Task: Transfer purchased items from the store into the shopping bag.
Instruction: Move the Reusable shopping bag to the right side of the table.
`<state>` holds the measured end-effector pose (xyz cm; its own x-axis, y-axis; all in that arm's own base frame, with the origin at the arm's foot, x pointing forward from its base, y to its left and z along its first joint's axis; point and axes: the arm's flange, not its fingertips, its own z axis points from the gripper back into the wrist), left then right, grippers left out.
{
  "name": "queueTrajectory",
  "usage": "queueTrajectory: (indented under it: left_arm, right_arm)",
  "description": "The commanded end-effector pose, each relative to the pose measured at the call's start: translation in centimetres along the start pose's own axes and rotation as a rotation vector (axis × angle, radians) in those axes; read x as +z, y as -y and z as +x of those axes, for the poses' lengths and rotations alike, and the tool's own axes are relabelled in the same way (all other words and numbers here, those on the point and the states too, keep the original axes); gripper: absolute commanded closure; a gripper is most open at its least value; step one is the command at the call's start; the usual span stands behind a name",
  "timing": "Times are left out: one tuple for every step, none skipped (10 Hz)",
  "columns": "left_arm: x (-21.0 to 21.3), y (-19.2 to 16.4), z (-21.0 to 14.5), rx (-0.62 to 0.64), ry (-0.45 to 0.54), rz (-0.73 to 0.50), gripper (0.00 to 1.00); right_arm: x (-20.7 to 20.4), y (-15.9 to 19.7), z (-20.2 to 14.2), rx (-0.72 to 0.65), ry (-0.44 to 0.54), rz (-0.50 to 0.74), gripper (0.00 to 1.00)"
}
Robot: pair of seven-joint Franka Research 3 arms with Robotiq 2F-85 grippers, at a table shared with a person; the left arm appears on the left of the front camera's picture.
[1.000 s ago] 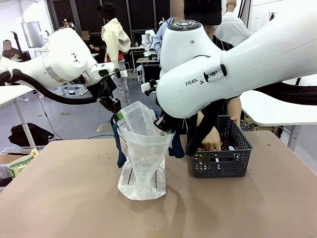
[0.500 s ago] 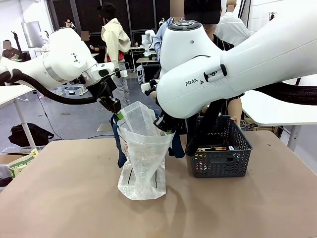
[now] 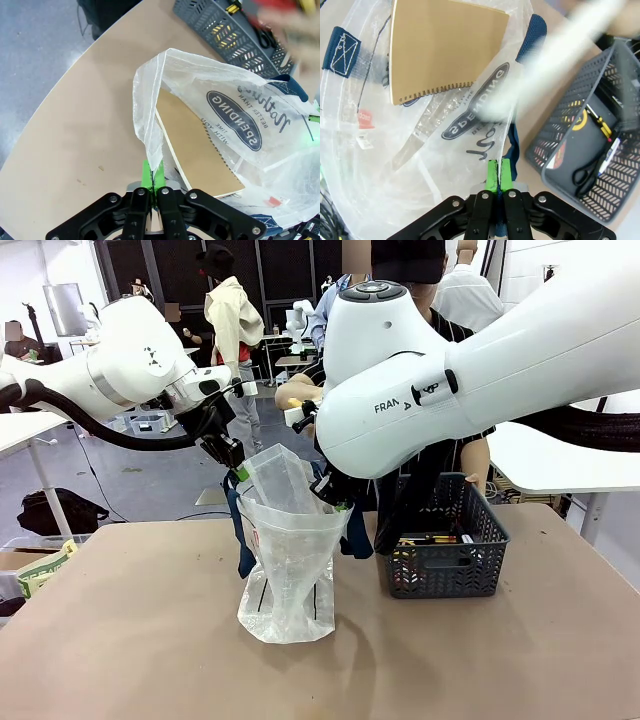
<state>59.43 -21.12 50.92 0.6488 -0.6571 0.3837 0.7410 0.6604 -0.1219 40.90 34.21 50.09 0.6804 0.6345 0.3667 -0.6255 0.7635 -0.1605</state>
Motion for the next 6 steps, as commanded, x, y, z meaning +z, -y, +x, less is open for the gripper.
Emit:
queueTrajectory:
  left_arm:
    - [0.15, 0.02, -0.44, 0.003, 0.004, 0.015, 1.0]
    - [0.15, 0.02, -0.44, 0.003, 0.004, 0.015, 1.0]
    - [0.15, 0.02, -0.44, 0.003, 0.004, 0.015, 1.0]
    - [0.15, 0.02, -0.44, 0.003, 0.004, 0.015, 1.0]
    - [0.15, 0.02, -0.44, 0.003, 0.004, 0.015, 1.0]
    - [0.15, 0.02, -0.44, 0.003, 0.004, 0.015, 1.0]
  right_arm:
    - [0.17, 0.07, -0.08, -0.001, 0.004, 0.006, 1.0]
    - [0.17, 0.07, -0.08, -0.001, 0.004, 0.006, 1.0]
    - [0.17, 0.07, -0.08, -0.001, 0.004, 0.006, 1.0]
    - [0.17, 0.07, -0.08, -0.001, 0.004, 0.006, 1.0]
    - [0.17, 0.07, -0.08, -0.001, 0.004, 0.006, 1.0]
    - [0.17, 0.07, -0.08, -0.001, 0.004, 0.006, 1.0]
